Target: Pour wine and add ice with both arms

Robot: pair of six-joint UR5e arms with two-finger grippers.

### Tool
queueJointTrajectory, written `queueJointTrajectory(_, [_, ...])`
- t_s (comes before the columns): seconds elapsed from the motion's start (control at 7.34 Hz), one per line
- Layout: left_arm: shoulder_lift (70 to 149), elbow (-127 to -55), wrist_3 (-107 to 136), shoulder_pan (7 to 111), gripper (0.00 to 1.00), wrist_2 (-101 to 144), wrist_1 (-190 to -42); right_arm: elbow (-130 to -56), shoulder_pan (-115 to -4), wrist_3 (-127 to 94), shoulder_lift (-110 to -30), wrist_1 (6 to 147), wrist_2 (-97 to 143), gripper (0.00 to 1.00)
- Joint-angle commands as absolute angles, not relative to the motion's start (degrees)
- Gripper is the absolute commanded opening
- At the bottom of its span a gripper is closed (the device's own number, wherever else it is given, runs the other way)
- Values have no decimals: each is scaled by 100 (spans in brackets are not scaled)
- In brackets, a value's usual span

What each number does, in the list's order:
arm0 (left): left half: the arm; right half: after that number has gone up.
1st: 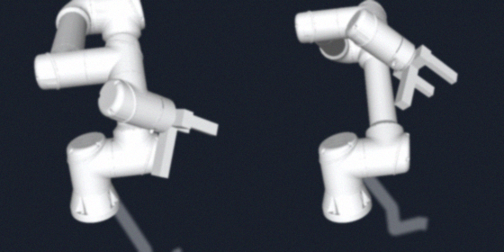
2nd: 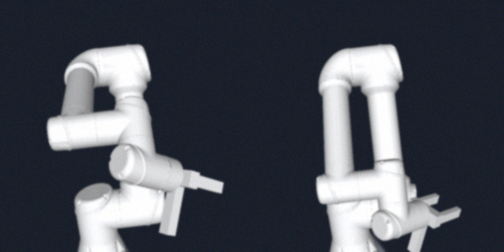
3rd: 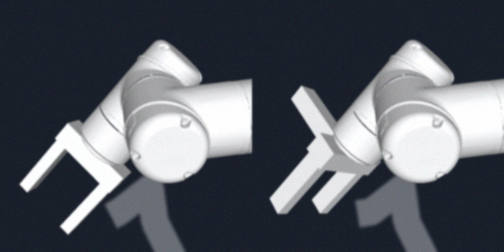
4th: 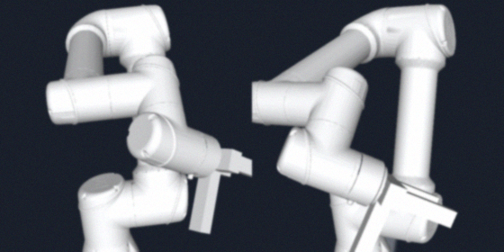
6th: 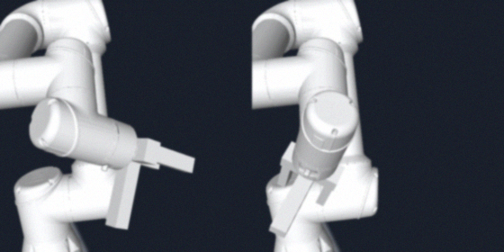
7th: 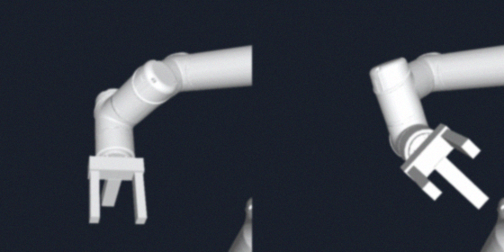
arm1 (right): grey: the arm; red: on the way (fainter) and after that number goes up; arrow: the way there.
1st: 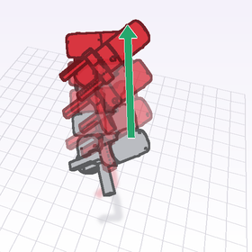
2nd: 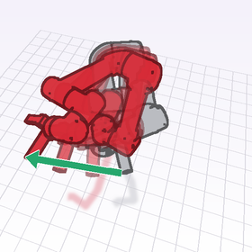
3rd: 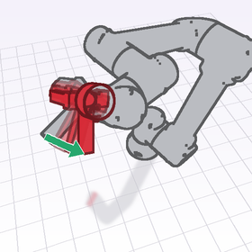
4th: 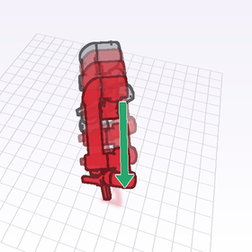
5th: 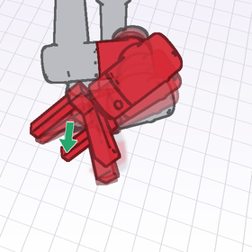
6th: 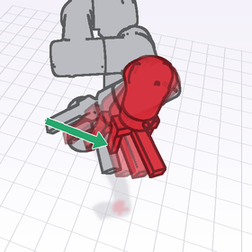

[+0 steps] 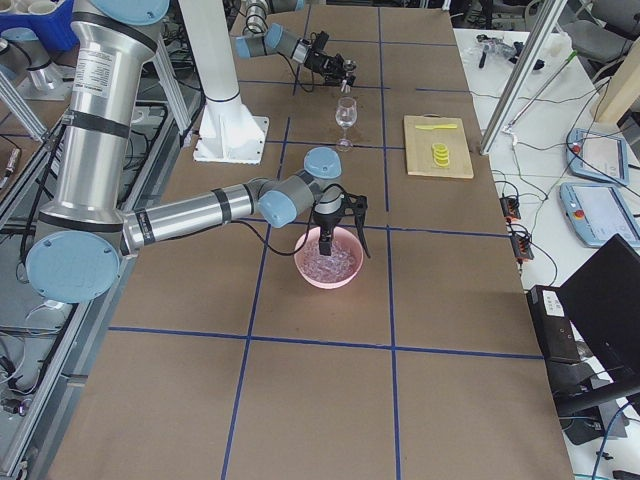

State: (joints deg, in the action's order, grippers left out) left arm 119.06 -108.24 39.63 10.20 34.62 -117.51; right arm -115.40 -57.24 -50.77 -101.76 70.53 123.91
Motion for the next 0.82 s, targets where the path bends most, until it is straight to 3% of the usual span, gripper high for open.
queueJointTrajectory(0.0, [11997,-10714,3438,1019,0,3445,-11751,-11540,-5660,-5177,-10125,7049,12393,100])
queueJointTrajectory(0.68, [11997,-10670,1471,1037,0,3059,-11646,-11540,-5651,-5177,-10116,7049,12393,100])
